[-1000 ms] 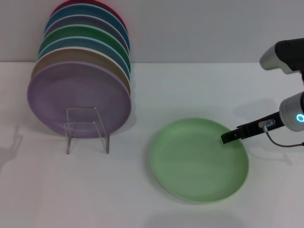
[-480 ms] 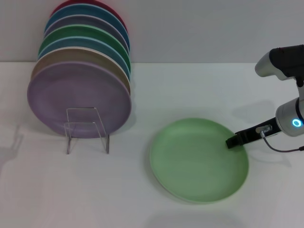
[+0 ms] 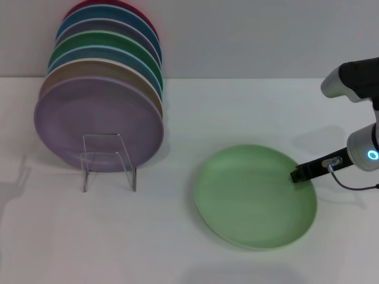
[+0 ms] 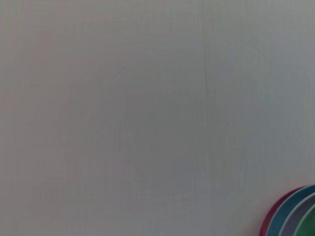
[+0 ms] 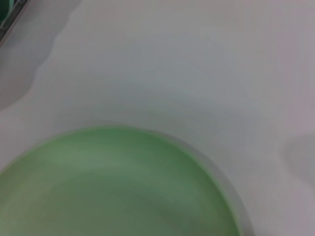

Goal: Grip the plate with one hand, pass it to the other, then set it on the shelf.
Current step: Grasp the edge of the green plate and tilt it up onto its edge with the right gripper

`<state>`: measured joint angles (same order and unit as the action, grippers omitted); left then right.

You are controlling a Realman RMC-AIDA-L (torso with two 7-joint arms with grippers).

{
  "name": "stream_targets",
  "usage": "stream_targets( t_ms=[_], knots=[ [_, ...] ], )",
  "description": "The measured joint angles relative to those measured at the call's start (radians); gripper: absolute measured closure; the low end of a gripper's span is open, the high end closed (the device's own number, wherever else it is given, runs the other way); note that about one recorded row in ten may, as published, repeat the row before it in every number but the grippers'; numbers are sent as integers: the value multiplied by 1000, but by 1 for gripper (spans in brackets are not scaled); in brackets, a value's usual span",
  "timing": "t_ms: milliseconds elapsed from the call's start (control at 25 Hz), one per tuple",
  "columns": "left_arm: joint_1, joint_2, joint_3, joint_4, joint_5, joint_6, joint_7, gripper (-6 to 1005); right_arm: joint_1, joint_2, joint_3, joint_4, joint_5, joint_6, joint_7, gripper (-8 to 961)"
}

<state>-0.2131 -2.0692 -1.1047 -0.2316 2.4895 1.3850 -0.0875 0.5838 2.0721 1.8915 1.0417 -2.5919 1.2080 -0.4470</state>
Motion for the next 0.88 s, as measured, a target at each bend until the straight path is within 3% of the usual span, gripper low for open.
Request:
stream_targets(
  t_ms=[120,320,440,880],
  knots=[
    [-1,-1,0,0,1,1,0,207,-17,3,0,33,12,0,-10,859],
    [4,-2,2,-8,3,5,-3,208,-65,4,2,114,90,1,-37,864],
    [10,-3,8,-17,3,6,-5,209,-96,4,2,167,104,4,-38,933],
    [12,-3,20,-26,3,6,-12,211,-140,2,35,213,187,16,-45,955]
  ],
)
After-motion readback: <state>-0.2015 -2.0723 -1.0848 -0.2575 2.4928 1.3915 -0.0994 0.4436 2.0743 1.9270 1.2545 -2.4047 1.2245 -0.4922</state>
